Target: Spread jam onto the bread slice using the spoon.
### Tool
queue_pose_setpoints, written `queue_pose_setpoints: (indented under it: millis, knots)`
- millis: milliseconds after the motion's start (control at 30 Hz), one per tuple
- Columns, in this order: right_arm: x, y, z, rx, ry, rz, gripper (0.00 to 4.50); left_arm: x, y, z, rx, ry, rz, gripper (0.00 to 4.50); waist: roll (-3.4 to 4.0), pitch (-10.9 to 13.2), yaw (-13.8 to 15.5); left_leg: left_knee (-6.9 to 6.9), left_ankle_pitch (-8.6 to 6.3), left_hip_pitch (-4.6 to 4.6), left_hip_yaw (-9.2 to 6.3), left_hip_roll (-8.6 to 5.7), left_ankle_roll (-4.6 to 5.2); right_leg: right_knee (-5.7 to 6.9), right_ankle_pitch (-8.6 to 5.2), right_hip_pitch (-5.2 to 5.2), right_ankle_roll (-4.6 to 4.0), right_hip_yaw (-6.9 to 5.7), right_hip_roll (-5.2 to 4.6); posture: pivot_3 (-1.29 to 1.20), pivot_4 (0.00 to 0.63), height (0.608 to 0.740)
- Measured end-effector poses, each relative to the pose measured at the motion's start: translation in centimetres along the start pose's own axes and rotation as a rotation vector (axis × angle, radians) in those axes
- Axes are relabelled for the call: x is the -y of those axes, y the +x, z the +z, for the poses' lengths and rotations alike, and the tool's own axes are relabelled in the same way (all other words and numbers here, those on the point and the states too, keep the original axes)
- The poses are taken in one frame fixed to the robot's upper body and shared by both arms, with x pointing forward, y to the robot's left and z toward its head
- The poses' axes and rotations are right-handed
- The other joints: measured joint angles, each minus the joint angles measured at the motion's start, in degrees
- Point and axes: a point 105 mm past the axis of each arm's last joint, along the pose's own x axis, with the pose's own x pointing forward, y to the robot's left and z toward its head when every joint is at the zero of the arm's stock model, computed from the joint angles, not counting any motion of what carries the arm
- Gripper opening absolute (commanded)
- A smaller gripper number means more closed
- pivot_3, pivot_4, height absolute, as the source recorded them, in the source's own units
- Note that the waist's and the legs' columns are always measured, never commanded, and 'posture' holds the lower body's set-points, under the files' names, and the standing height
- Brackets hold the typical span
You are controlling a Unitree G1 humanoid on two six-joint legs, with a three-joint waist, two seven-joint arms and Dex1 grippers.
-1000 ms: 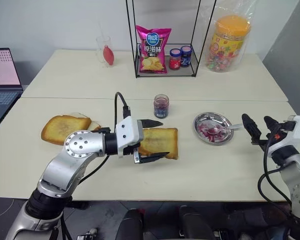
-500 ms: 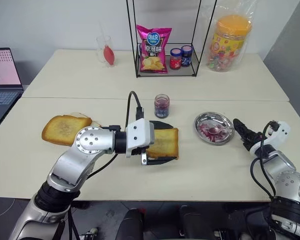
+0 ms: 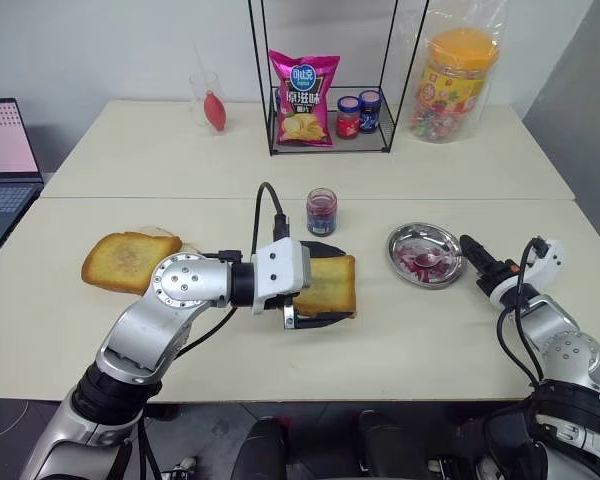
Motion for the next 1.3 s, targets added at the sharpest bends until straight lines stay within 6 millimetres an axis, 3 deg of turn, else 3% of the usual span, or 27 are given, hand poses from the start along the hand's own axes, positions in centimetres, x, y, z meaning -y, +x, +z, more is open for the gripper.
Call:
queue_pose_setpoints:
  millis: [400, 567, 767, 933, 1033, 1067, 1167, 1200, 1300]
  knots:
    - [-0.7, 0.1, 0.3, 0.026, 0.039, 0.053, 0.07, -0.2, -0.2, -0.6, -0.020, -0.012, 0.016, 4.50, 0.00, 0.0, -0.4, 0.00, 0.00, 0.00, 0.07, 0.00, 0.01, -0.01, 0.02, -0.03, 0.03, 0.07, 0.00, 0.00, 0.150, 0.740]
    - [-2.0, 0.3, 1.3, 0.063, 0.059, 0.119, 0.07, -0.3, -0.6, -1.0, -0.029, -0.029, 0.048, 4.50, -0.01, 0.0, -0.5, 0.01, 0.00, 0.01, 0.10, 0.00, 0.01, -0.01, 0.04, -0.03, 0.07, 0.10, 0.00, 0.00, 0.150, 0.740]
    - [-2.6, -0.1, 1.7, 0.065, 0.034, 0.142, 0.07, -1.5, -2.4, -1.9, -0.074, -0.054, 0.162, 4.50, 0.01, 0.0, -0.6, 0.00, -0.01, -0.02, 0.14, 0.01, 0.01, -0.01, 0.04, -0.09, 0.07, 0.15, 0.00, 0.00, 0.150, 0.740]
    - [-6.4, -1.2, 4.0, 0.092, -0.097, 0.263, 0.07, -3.7, -5.4, -2.8, -0.114, -0.107, 0.403, 4.50, 0.02, 0.0, -0.6, -0.02, -0.01, -0.08, 0.16, 0.02, 0.01, -0.01, 0.05, -0.20, 0.09, 0.19, 0.00, 0.00, 0.150, 0.740]
    - [-9.9, -1.2, 5.2, 0.110, -0.173, 0.362, 0.07, -3.8, -6.9, -4.0, -0.144, -0.170, 0.512, 4.50, 0.05, 0.0, -1.0, -0.03, -0.01, -0.09, 0.26, 0.03, 0.01, 0.01, 0.06, -0.28, 0.11, 0.29, 0.00, 0.00, 0.150, 0.740]
    - [-12.0, -1.0, 5.5, 0.114, -0.224, 0.419, 0.07, -3.8, -7.4, -4.4, -0.152, -0.192, 0.553, 4.50, 0.05, 0.0, -1.1, -0.01, -0.01, -0.09, 0.27, 0.06, 0.02, 0.02, 0.09, -0.30, 0.14, 0.31, 0.04, 0.00, 0.150, 0.740]
    - [-16.3, -0.3, 5.6, 0.115, -0.343, 0.532, 0.07, -4.1, -8.4, -4.9, -0.162, -0.222, 0.625, 4.50, 0.04, 0.0, -1.1, 0.01, -0.01, -0.07, 0.27, 0.12, 0.01, 0.02, 0.12, -0.30, 0.13, 0.30, 0.10, 0.00, 0.150, 0.740]
    - [-18.3, 0.2, 5.1, 0.106, -0.405, 0.588, 0.07, -4.2, -8.6, -5.0, -0.157, -0.237, 0.648, 4.50, 0.04, 0.0, -1.0, 0.02, -0.01, -0.07, 0.27, 0.12, 0.01, 0.02, 0.13, -0.30, 0.13, 0.30, 0.10, 0.00, 0.150, 0.740]
    - [-21.7, 1.4, 3.3, 0.072, -0.503, 0.694, 0.07, -4.1, -8.6, -5.2, -0.149, -0.266, 0.677, 4.50, 0.03, 0.0, -1.0, 0.00, -0.01, -0.11, 0.28, 0.11, 0.01, -0.03, 0.13, -0.30, 0.13, 0.29, 0.10, 0.00, 0.150, 0.740]
